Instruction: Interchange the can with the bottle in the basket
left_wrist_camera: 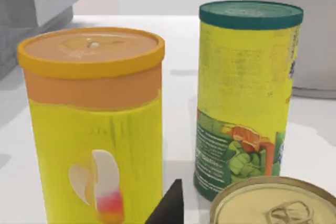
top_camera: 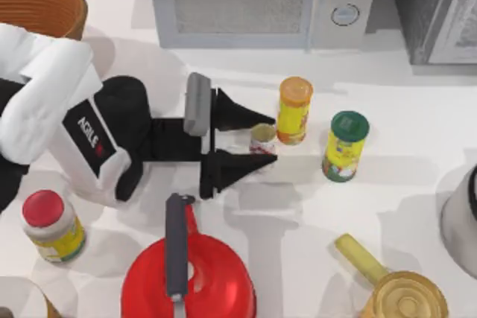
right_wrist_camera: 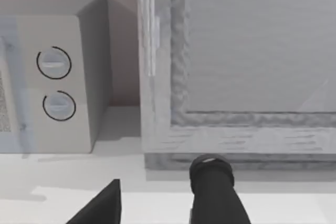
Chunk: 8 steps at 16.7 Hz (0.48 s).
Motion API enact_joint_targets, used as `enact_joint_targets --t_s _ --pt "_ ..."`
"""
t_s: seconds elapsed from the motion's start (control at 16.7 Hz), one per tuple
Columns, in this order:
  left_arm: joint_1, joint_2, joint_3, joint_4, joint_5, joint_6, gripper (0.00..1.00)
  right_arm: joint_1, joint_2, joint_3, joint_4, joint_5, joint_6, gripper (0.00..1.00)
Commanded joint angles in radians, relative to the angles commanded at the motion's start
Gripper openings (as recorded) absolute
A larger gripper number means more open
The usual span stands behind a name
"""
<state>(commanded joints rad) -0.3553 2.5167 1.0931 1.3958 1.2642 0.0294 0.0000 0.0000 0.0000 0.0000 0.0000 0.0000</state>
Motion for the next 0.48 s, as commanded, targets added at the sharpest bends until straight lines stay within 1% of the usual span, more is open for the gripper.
enact_joint_targets --t_s 0.06,0.12,0.48 --pt "0.0 0.0 0.0 0.0 0.0 0.0 0.98 0.0 0.0 0.0 0.0 0.0 0.0 1.0" --pt "0.0 0.0 0.0 0.0 0.0 0.0 1.0 0.0 0.0 0.0 0.0 0.0 0.0 1.0" --pt "0.0 0.0 0.0 0.0 0.0 0.0 1.0 0.0 0.0 0.0 0.0 0.0 0.0 1.0"
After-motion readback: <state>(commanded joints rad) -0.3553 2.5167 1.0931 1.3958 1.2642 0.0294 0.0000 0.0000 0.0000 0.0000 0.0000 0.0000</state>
